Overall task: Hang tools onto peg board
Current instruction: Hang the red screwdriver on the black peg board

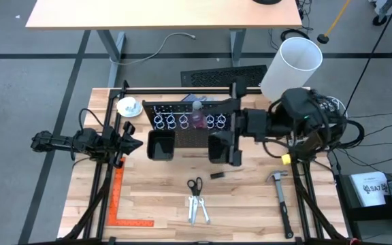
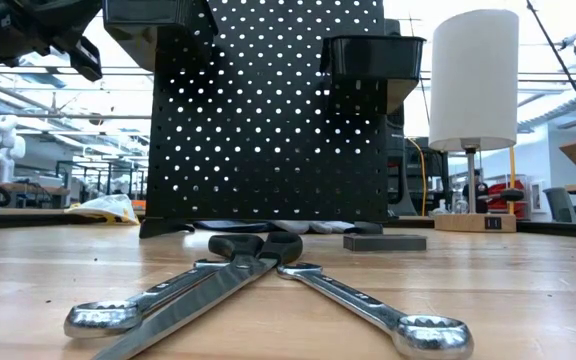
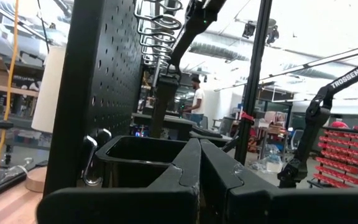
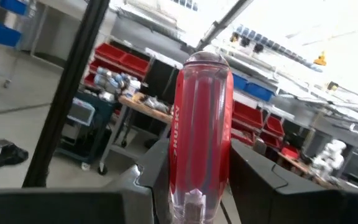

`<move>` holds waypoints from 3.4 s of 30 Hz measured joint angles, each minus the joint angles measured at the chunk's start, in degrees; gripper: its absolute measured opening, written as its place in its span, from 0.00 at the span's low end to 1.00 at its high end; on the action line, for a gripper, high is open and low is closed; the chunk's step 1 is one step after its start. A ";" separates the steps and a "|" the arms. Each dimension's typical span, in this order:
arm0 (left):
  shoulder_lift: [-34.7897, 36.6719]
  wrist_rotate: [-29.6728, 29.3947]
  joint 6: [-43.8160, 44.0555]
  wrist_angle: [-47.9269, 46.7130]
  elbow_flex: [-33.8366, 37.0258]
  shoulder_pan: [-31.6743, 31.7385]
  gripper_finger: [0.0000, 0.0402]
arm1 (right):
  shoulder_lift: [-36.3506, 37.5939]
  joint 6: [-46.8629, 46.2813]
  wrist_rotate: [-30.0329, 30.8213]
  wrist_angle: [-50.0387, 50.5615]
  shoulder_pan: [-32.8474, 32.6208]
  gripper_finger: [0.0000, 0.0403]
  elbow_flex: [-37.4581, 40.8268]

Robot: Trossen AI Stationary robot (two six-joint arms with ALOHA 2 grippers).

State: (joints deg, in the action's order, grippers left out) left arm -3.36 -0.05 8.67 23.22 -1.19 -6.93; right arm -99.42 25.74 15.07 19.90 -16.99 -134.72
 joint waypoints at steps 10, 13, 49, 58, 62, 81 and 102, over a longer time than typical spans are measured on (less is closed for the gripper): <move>0.00 0.02 -0.02 0.03 0.00 0.01 0.02 | 7.71 0.31 1.57 6.24 0.03 0.31 -0.02; 0.00 0.02 -0.02 0.04 0.00 0.01 0.02 | 9.87 -0.33 1.77 8.93 0.64 0.31 -0.02; 0.00 -0.48 -0.04 0.24 0.00 0.00 0.02 | 29.97 -11.72 -5.21 -45.52 8.98 0.31 56.54; 0.00 -0.48 -0.37 0.20 0.00 0.00 0.02 | 26.25 -15.16 -5.21 -47.34 11.30 0.31 56.50; 0.00 -0.48 -0.37 0.17 0.00 0.01 0.02 | 25.46 -16.28 -5.22 -47.40 12.21 0.31 56.50; 0.00 -0.66 -0.17 0.04 0.00 0.01 0.02 | 23.07 -19.56 -4.69 -44.04 13.29 0.31 56.46; 0.00 -0.66 -0.09 -0.20 0.00 0.01 0.02 | 22.96 -19.50 -2.97 -39.19 13.27 0.31 56.46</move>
State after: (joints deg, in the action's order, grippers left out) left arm -3.36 -0.71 8.58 23.03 -1.19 -6.92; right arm -76.47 6.24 12.10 -19.29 -3.73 -78.26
